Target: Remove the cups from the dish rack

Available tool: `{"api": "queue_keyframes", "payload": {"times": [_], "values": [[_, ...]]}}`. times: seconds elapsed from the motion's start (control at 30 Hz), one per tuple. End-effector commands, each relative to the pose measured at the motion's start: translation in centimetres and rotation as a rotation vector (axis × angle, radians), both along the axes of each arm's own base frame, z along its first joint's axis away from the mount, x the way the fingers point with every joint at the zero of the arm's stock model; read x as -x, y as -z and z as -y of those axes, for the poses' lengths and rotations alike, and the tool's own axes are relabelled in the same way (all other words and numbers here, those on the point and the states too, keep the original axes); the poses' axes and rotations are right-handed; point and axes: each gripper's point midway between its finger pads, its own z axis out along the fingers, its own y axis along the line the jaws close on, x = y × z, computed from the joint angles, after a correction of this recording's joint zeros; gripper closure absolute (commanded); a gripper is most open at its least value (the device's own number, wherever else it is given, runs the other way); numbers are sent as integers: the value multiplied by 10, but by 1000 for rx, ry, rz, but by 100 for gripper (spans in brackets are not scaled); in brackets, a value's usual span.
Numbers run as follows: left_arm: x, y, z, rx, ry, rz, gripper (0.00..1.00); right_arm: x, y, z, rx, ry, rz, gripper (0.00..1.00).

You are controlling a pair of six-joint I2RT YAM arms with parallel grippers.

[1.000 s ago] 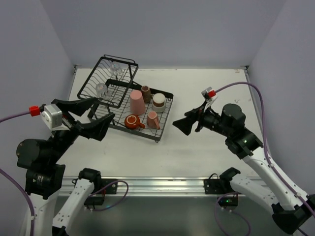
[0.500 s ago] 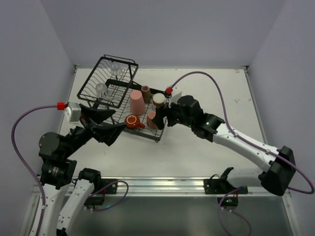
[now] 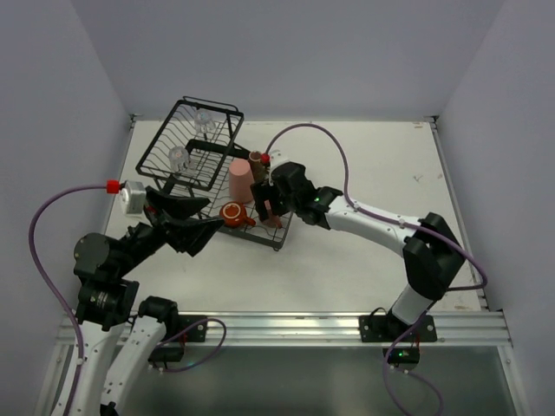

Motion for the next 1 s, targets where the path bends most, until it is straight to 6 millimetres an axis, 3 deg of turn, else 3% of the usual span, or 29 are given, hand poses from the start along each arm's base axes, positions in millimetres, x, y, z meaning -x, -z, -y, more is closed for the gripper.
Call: {"api": "queue_keyframes", "payload": {"times": [0.0,0.17,0.53,0.57,0.63,0.77,0.87,0.97], "values": [[3,-6,4,17,29,18,20,-24,-24,-14,-35,45,87,17],[0,-1,4,13,25,7,20,-33,-11,-15,4,67,84,24],[-8,5,5,11,18,-25,23,-29,16,-10,50,74,42,32],[-8,5,5,11,17,-25,24,-29,17,-9,52,77,42,37],[-9,6,5,12,14,-29,25,-32,15,-10,49,83,54,43],[-10,8,5,12,15,-39,25,-34,0,-12,18,86,77,66],[-12,9,6,13,17,-48,25,-34,-13,-11,-2,92,98,74],[-13,10,6,14,18,-58,25,-31,-25,-5,-33,108,119,76]]}}
